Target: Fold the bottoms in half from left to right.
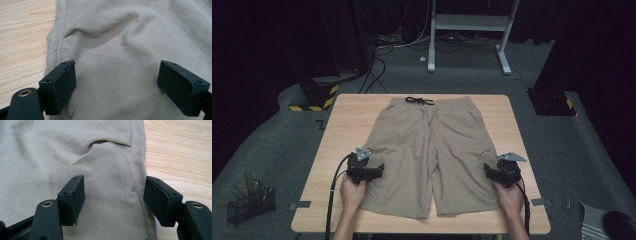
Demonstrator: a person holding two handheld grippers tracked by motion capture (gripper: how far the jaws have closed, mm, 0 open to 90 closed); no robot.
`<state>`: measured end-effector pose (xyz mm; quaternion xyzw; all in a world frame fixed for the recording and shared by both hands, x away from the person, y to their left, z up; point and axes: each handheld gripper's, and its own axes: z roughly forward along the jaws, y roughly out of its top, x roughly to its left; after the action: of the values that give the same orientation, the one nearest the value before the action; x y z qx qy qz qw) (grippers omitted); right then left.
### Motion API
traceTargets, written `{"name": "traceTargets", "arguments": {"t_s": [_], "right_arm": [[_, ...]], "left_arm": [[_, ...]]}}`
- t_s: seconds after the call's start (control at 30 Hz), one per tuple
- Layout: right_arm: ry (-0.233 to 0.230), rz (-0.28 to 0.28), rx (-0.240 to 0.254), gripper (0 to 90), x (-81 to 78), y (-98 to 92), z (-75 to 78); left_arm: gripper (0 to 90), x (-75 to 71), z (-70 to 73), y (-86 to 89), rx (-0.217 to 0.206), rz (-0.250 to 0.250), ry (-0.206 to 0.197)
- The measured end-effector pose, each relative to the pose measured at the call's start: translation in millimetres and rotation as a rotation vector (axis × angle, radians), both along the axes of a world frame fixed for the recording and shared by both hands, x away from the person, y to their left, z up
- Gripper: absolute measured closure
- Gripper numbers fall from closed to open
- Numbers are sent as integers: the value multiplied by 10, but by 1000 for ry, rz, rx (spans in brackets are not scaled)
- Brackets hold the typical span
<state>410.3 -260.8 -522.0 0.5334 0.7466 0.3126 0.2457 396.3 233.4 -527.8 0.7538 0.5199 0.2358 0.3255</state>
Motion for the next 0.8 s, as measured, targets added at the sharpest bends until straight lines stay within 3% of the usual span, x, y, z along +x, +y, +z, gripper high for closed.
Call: {"name": "traceTargets", "arguments": {"t_s": [0.57,0.8], "right_arm": [[3,2,3,331,1,-1,1],[2,0,1,331,-2,2,0]], "left_arm": [[130,3,-1,-7,2,12,5],[130,-33,-1,-50,1,-47,6]]}}
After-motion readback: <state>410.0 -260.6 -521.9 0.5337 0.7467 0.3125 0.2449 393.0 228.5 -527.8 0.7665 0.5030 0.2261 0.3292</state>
